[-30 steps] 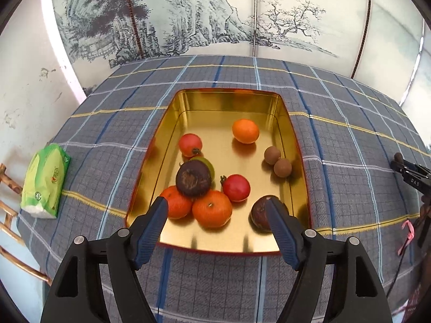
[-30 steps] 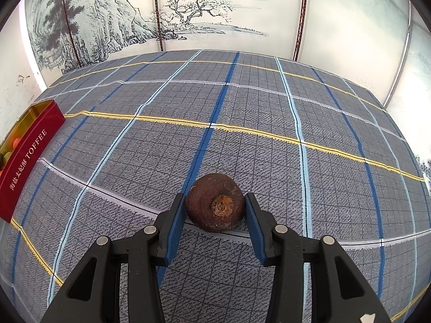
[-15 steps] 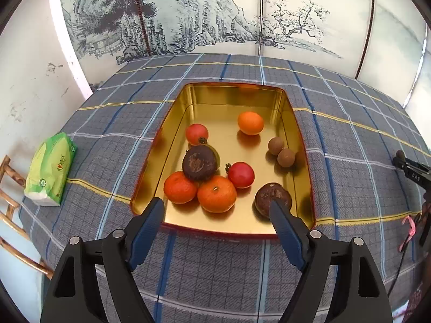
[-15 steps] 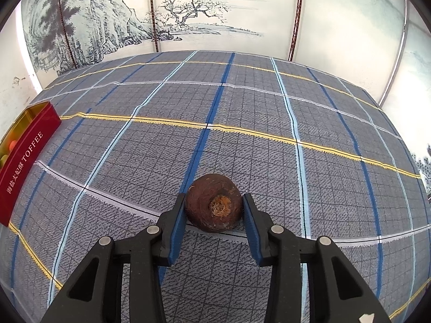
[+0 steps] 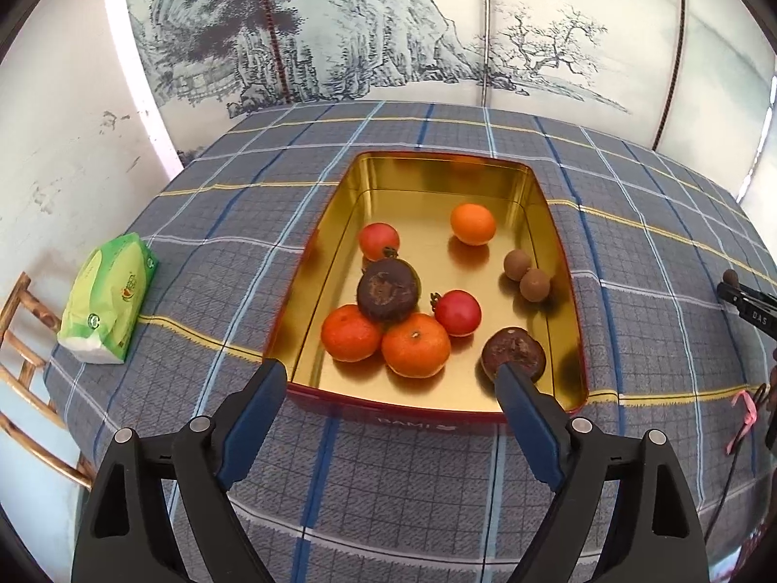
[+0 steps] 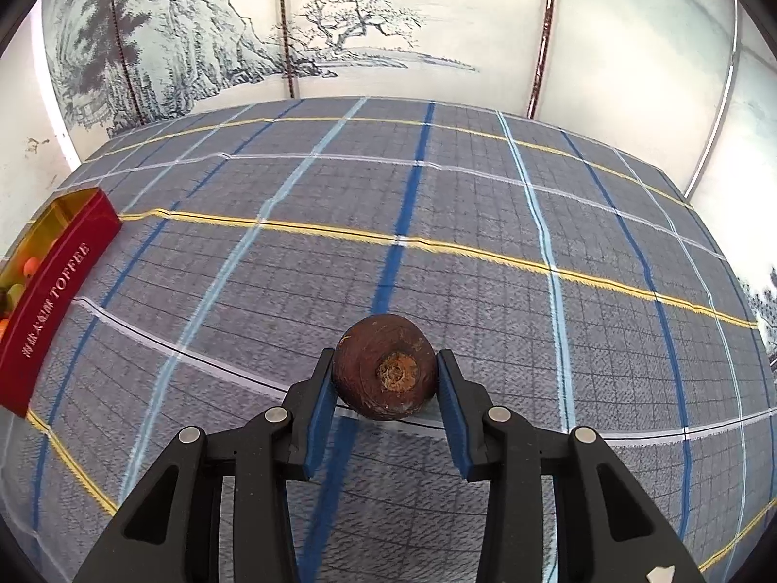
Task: Organize fruits
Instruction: 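Carry the dark brown fruit into the tin with the right gripper and release it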
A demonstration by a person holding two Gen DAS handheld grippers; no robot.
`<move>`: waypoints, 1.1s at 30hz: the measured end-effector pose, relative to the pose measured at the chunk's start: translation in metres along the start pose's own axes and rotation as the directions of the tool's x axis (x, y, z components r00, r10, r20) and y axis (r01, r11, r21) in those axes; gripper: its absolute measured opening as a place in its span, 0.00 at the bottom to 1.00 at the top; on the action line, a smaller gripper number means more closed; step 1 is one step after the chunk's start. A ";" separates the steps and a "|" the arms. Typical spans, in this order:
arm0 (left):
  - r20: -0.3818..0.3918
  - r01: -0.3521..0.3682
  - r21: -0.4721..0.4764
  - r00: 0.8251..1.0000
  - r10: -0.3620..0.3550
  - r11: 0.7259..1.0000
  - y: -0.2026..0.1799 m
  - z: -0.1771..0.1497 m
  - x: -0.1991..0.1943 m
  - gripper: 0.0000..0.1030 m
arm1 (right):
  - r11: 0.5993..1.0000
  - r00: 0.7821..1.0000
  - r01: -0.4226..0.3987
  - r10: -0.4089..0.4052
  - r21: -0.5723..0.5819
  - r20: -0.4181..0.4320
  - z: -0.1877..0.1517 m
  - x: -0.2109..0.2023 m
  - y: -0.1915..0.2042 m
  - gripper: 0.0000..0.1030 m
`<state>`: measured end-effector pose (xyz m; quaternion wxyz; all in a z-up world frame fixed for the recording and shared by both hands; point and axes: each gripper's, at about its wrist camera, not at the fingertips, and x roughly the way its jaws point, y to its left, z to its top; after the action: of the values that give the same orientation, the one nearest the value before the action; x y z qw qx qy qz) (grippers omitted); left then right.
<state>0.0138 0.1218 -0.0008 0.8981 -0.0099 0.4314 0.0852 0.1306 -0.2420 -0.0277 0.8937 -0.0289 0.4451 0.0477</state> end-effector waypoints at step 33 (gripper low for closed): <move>-0.036 -0.055 -0.132 0.998 0.050 0.990 0.059 -0.018 0.003 0.86 | 0.857 0.912 -0.381 0.410 -0.346 0.013 0.031 -0.060 0.243 0.36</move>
<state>-0.0073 0.1788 -0.0113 0.8857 -0.0595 0.4395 0.1372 0.0921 -0.0016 0.0365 0.8648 -0.0868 0.3878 0.3068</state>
